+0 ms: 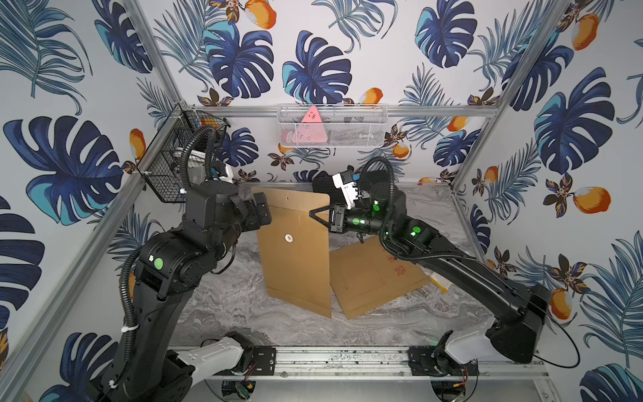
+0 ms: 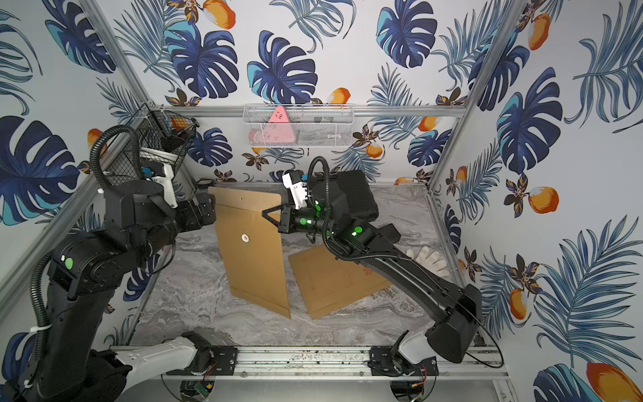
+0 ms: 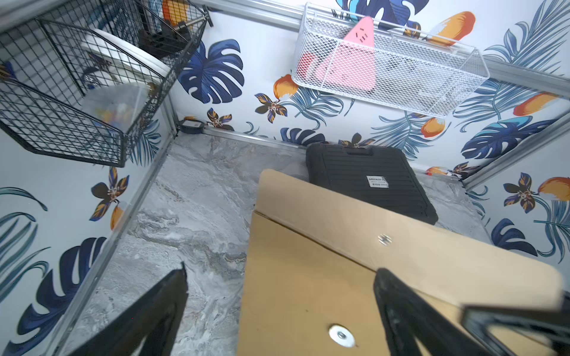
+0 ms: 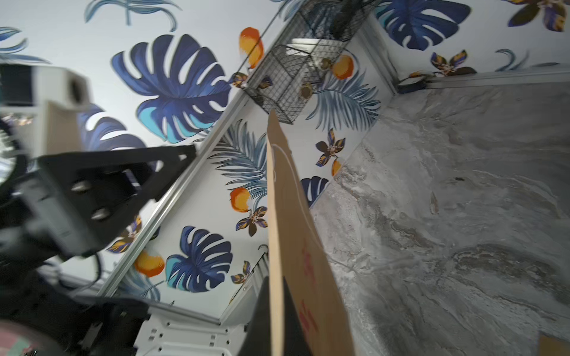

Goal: Open the file bag
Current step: Place the file bag at the center of the board.

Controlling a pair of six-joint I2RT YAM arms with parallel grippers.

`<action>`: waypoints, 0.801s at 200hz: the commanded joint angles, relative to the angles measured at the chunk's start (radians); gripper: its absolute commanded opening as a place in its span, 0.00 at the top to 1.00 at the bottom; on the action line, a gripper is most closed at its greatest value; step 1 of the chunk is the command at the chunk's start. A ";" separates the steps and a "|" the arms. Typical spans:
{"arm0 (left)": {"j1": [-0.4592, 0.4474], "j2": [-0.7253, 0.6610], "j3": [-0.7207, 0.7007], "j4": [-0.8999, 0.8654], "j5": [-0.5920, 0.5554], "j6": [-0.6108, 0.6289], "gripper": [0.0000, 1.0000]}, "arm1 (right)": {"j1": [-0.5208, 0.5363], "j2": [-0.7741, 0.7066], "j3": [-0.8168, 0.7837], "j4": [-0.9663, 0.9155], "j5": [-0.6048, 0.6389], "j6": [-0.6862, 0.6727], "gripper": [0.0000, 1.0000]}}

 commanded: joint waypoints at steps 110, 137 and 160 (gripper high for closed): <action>0.001 -0.039 -0.316 0.001 0.226 -0.009 0.01 | -0.049 0.795 0.305 0.184 -0.147 0.079 1.00; 0.002 -0.056 -0.354 0.017 0.243 -0.015 0.01 | -0.046 0.880 0.386 0.123 -0.125 0.050 1.00; 0.002 -0.065 -0.382 0.026 0.246 -0.023 0.01 | -0.046 0.939 0.469 0.054 -0.122 0.023 0.99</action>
